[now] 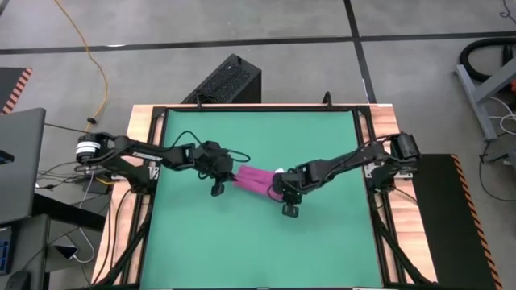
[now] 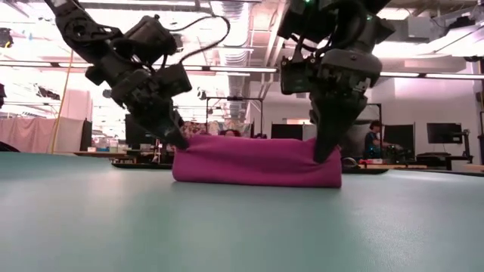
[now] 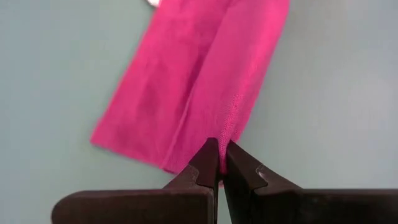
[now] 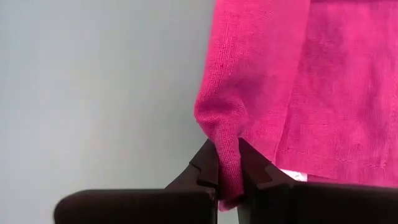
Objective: Roll towel into tight, uniform cylinder
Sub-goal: Roll the pink towel
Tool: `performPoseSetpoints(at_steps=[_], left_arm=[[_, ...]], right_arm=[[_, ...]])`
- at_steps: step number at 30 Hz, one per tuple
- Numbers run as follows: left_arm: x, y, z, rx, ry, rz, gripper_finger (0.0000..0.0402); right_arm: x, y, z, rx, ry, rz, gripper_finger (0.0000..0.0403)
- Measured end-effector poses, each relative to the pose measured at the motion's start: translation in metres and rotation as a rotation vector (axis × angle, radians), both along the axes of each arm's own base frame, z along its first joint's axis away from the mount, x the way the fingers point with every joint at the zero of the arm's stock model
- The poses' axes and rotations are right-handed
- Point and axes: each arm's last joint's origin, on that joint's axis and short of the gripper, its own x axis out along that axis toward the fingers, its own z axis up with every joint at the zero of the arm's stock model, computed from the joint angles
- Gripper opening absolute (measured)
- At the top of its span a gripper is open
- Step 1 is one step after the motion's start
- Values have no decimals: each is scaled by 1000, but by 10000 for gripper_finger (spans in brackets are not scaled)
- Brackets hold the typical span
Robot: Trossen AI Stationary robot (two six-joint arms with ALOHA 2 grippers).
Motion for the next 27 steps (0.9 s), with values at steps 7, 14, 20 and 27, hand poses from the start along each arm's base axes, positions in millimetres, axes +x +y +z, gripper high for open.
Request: performPoseSetpoints(at_steps=[7,14,20,27], left_arm=[[20,14,-23,-49,91,7,0],[27,25,-14,-56,123,13,0],[28,37,-4,-89,109,17,0],[24,49,-4,-114,105,42,0]], right_arm=[[0,-23,-1,36,30,-36,32],[-5,-42,-1,28,74,-65,32],[-7,-62,-1,37,83,-84,32],[-10,-90,-1,33,78,-147,32]])
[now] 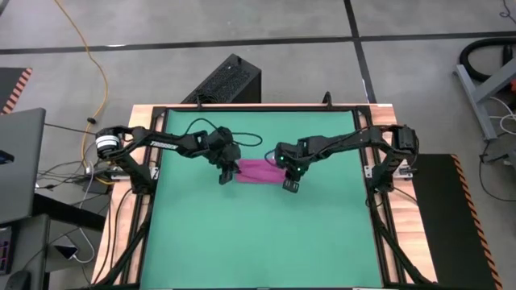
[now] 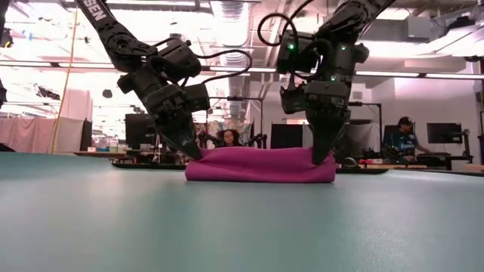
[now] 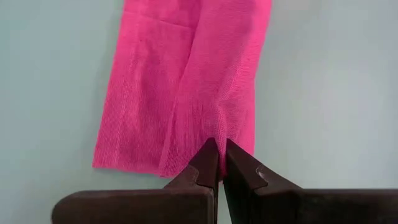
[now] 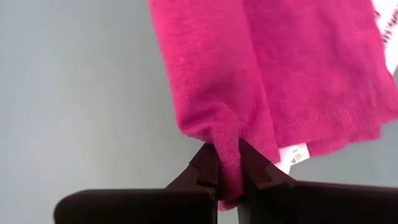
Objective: Roll towel into tight, uniform cylinder
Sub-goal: Roll the pink towel
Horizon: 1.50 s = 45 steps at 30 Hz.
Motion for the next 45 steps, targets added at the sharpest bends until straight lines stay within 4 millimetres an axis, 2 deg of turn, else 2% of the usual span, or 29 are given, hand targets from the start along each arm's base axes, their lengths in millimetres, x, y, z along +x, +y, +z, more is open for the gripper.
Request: performPoseSetpoints(at_steps=[13,21,24,39,45], left_arm=[[-2,5,-2,-5,8,7,0],[-2,4,-2,-15,14,5,0],[-4,3,-4,-29,36,10,0],[-8,2,-8,-51,116,68,0],[-18,-2,-2,-95,184,50,24]], right_arm=[[1,-43,-7,26,-77,-54,32],[7,-59,-18,15,-119,-56,33],[12,-61,-25,17,-127,-32,32],[12,-64,-25,-8,-121,-38,34],[10,-66,-26,-16,-112,-38,33]])
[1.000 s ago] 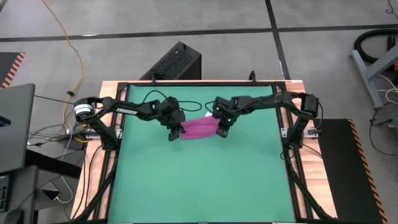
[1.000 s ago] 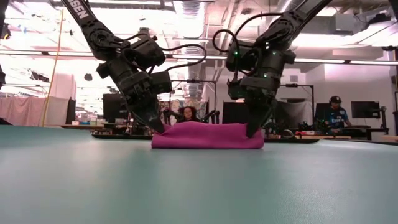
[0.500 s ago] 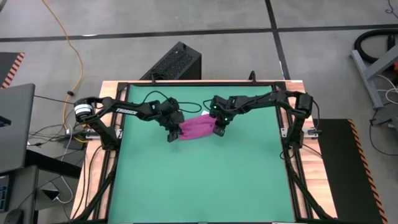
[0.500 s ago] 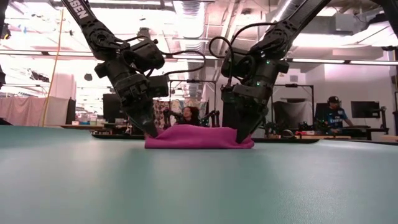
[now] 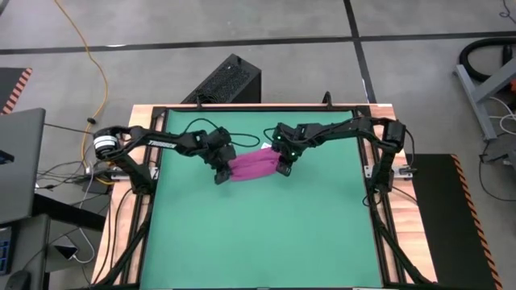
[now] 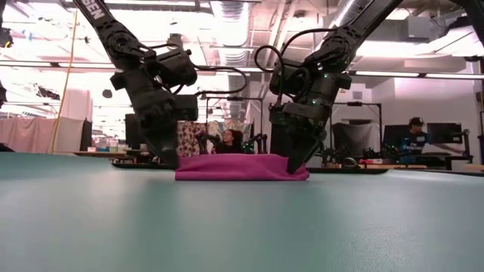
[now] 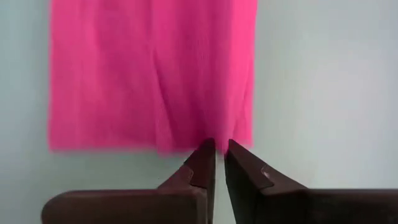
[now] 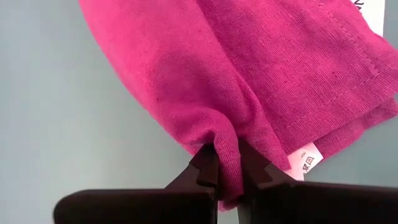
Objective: Roll towel into tight, uniform cylinder
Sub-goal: Roll the pink towel
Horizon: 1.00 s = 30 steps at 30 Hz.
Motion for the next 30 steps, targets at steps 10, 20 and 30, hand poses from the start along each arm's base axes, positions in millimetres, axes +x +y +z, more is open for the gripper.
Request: performPoseSetpoints(at_steps=[10,20,30], left_arm=[[-12,-19,50,107,-155,-122,40],[40,-82,48,627,-419,-356,1],[62,-47,12,661,-265,-298,0]], right_arm=[[0,-1,0,-22,3,3,34],[0,-1,0,-25,-1,2,34],[1,0,0,-28,-3,5,35]])
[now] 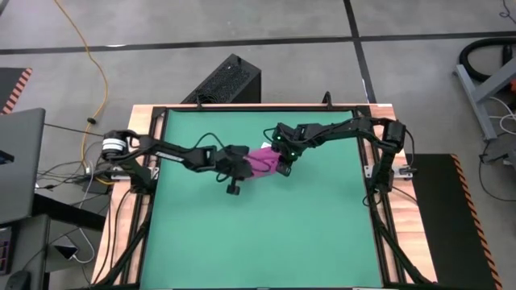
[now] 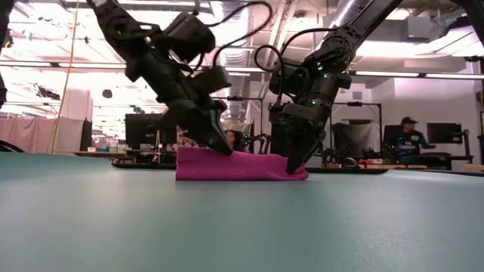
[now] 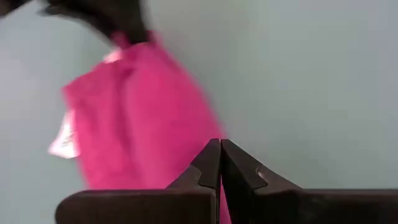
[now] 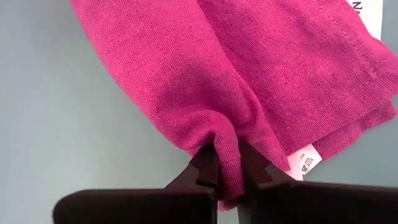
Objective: Roll towel into tight, uniform cylinder
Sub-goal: Roll the pink towel
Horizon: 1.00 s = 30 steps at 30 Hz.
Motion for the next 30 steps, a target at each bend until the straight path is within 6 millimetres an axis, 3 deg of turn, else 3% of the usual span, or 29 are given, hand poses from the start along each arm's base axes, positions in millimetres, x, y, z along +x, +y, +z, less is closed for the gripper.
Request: performPoseSetpoints(at_steps=[6,12,18,26,30], left_arm=[[-4,28,-7,-41,21,85,0],[-8,43,-6,-77,14,123,0],[-9,44,-9,-114,22,121,0],[-2,46,-52,-158,112,138,0],[-2,47,-56,-169,138,146,0]], right_arm=[[0,0,0,-2,-2,2,35],[1,0,0,-5,-5,8,35],[1,1,0,-10,-4,8,45],[1,1,0,-20,-3,32,51],[0,1,1,-35,-2,43,52]])
